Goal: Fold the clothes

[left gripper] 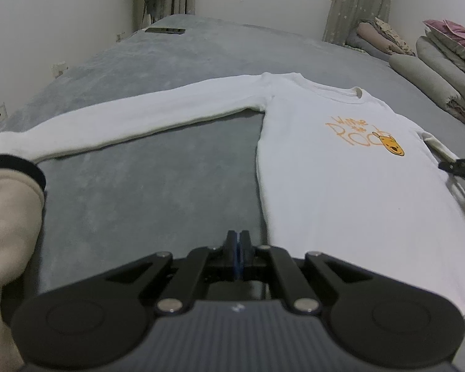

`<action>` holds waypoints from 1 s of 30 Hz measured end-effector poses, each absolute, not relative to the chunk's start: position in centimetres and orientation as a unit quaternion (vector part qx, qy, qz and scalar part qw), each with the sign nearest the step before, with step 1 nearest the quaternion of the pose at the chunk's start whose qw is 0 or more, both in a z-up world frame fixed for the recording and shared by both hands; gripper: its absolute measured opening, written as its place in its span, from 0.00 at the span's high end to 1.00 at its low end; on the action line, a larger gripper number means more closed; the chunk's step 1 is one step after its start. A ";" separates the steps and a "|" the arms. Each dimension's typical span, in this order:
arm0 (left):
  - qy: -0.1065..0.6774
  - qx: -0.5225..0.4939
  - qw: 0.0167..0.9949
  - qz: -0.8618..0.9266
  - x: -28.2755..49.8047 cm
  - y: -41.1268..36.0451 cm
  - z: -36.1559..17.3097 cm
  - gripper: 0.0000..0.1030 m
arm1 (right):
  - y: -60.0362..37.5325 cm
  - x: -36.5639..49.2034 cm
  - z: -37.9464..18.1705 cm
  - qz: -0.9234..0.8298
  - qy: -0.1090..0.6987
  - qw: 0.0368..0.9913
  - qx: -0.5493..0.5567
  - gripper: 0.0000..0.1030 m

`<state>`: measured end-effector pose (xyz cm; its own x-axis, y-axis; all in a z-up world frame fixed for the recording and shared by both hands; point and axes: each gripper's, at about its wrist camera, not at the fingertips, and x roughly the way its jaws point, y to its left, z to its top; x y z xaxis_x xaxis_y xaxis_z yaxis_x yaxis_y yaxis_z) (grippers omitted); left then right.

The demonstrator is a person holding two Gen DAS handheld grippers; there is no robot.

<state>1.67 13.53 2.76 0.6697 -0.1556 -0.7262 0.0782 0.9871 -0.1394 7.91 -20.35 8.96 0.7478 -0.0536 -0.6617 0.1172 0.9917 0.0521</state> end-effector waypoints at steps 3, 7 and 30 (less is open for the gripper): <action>0.406 -0.071 0.909 -0.067 1.0 14.3 3.0 0.94 | -20.1 4.9 10.0 -0.036 0.359 0.932 0.043 0.75; 0.417 -0.091 0.902 -0.065 -0.4 14.5 2.8 0.94 | -20.0 -0.2 10.1 -0.019 0.384 0.921 0.061 0.67; 0.401 -0.127 0.896 -0.139 -3.1 12.5 2.9 0.81 | -21.1 -12.9 9.0 0.044 0.394 0.894 0.209 0.79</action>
